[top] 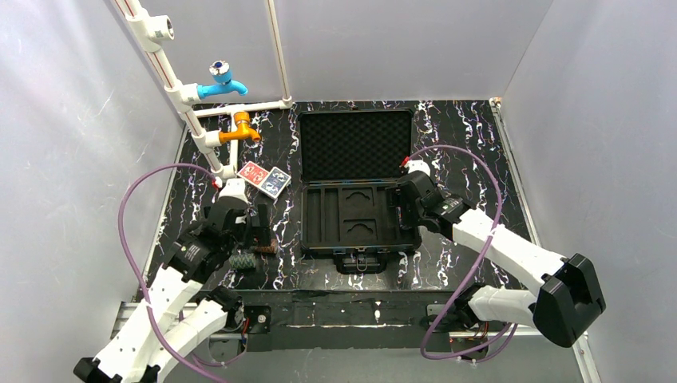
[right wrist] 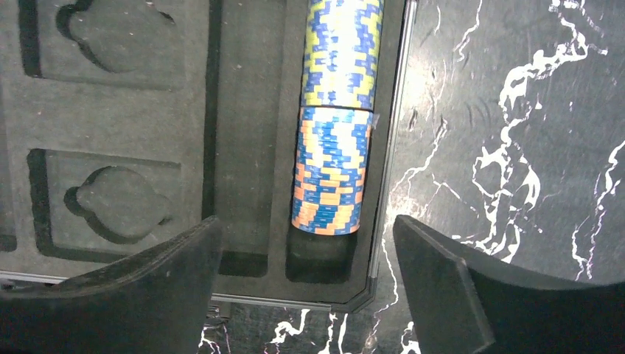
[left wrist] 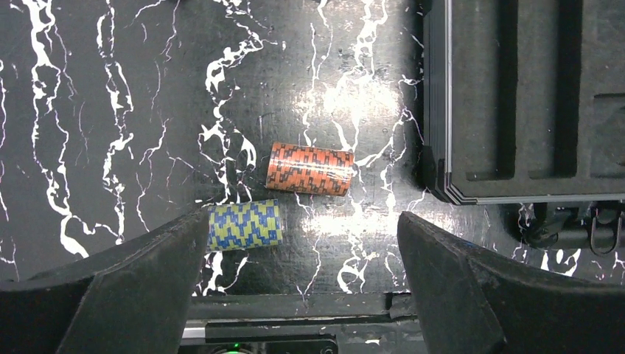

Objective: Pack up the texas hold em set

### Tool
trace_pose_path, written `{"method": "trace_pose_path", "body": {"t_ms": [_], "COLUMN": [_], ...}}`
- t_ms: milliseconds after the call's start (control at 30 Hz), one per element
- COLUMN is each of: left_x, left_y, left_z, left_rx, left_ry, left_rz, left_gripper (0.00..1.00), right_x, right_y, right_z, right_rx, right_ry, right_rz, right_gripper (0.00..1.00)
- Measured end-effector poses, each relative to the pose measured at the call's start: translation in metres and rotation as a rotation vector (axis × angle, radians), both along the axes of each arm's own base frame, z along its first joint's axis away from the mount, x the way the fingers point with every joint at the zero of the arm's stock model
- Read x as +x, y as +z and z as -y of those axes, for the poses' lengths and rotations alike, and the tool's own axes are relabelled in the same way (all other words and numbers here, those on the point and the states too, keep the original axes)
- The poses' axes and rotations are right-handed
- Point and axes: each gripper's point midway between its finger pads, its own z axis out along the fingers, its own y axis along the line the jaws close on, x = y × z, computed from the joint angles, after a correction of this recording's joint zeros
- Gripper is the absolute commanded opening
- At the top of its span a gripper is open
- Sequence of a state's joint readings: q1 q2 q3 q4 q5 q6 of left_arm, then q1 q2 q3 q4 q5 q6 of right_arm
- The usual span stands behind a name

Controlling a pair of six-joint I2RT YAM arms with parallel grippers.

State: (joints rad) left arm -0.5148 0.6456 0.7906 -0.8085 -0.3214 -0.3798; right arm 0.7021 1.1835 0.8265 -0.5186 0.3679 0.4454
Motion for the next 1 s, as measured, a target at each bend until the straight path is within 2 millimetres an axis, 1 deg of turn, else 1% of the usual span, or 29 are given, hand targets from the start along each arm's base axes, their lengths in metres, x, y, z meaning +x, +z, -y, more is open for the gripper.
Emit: {"method": "trace_pose_path", "body": {"t_ms": [133, 200, 267, 367, 433, 533, 633, 800, 1000], "left_x": [0.001, 0.002, 0.0, -0.003, -0.003, -0.004, -0.004, 0.003, 0.015], "left_y": [-0.001, -0.002, -0.005, -0.01, -0.011, -0.012, -0.011, -0.009, -0.006], "left_z": [-0.003, -0.003, -0.003, -0.004, -0.004, -0.004, -0.003, 0.001, 0.007], "left_rx": [0.006, -0.003, -0.012, -0.019, -0.026, -0.036, -0.052, -0.06, -0.042], "left_ry": [0.063, 0.097, 0.128, 0.174, 0.208, 0.254, 0.293, 0.341, 0.365], "left_rz": [-0.043, -0.061, -0.084, -0.12, -0.141, -0.167, -0.184, -0.204, -0.232], "left_gripper": [0.99, 0.99, 0.99, 0.99, 0.99, 0.99, 0.99, 0.99, 0.99], "right_x": [0.005, 0.008, 0.013, 0.016, 0.016, 0.013, 0.012, 0.007, 0.0], "right_y": [0.012, 0.025, 0.046, 0.072, 0.085, 0.095, 0.101, 0.097, 0.082], "right_z": [-0.006, -0.008, -0.012, -0.013, -0.015, -0.014, -0.014, -0.021, -0.037], "right_rx": [0.031, 0.058, 0.107, 0.175, 0.225, 0.265, 0.276, 0.282, 0.224], "right_ry": [0.016, 0.03, 0.046, 0.049, 0.048, 0.044, 0.039, 0.044, 0.093], "right_rz": [0.04, 0.087, 0.173, 0.276, 0.329, 0.366, 0.382, 0.365, 0.318], "right_gripper": [0.98, 0.98, 0.98, 0.98, 0.98, 0.98, 0.98, 0.98, 0.98]}}
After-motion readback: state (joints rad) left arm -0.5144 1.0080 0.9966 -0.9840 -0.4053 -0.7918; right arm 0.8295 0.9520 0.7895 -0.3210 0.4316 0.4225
